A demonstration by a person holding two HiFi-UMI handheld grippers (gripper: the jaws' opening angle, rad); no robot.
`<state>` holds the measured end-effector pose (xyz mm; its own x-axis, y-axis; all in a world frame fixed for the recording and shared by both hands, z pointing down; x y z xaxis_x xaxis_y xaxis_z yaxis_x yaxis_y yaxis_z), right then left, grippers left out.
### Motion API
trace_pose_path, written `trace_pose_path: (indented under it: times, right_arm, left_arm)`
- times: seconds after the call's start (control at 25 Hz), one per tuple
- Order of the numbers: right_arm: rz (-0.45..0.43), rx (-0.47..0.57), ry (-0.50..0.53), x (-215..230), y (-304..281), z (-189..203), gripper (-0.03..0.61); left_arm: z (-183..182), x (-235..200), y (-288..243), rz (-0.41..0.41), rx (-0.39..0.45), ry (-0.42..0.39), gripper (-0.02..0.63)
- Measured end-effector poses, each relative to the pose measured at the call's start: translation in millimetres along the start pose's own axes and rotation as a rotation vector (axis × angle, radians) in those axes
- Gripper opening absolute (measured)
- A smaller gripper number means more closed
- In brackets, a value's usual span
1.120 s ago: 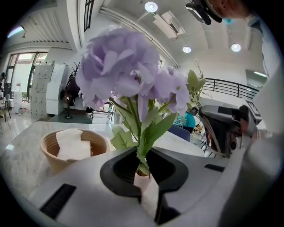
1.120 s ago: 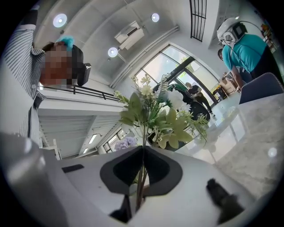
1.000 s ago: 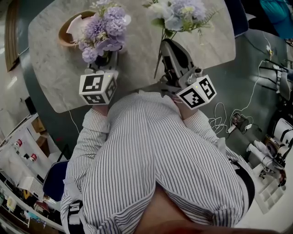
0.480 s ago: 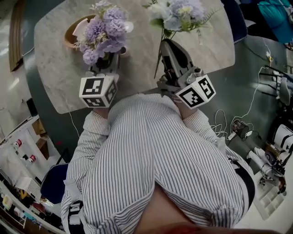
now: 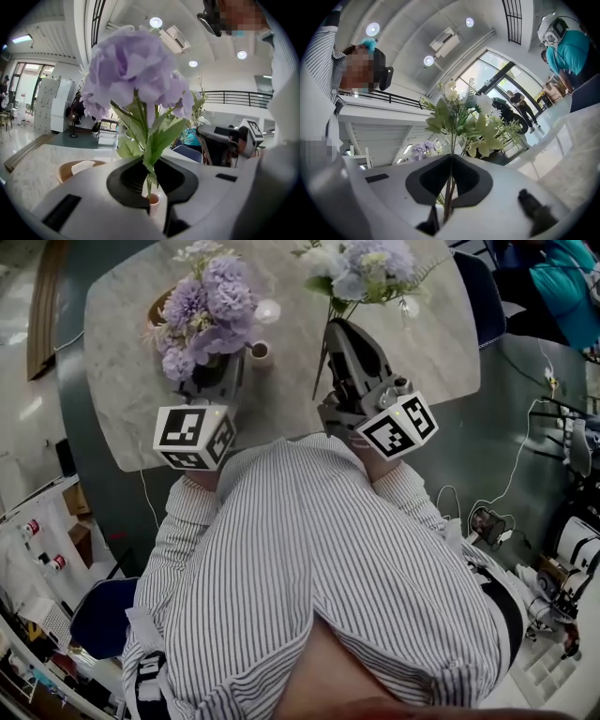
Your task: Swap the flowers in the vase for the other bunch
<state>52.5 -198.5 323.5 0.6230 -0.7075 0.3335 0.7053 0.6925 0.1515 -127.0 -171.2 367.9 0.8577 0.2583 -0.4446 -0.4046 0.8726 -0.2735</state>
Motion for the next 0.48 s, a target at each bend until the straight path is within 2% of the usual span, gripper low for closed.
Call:
trace_pose_path:
  times: [0.48]
  right_arm:
    - [-0.076,0.018,-0.008,-1.0,-30.4,-2.6,0.023]
  left_arm:
    - [-20.9,5.1,8.4,0.027,0.085,0.036,0.049]
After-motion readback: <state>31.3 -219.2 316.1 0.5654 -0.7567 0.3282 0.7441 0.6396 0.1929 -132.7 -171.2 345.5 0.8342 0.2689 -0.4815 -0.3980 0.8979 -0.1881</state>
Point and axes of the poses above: the fingertips, and each gripper's own axes: y backward along the fingers, x to its right, z out of its underside, the point moved 4 cm from there along y, backward along the fingers, and after that the axes turned 13 degrees about y, right-handed, at the moved point
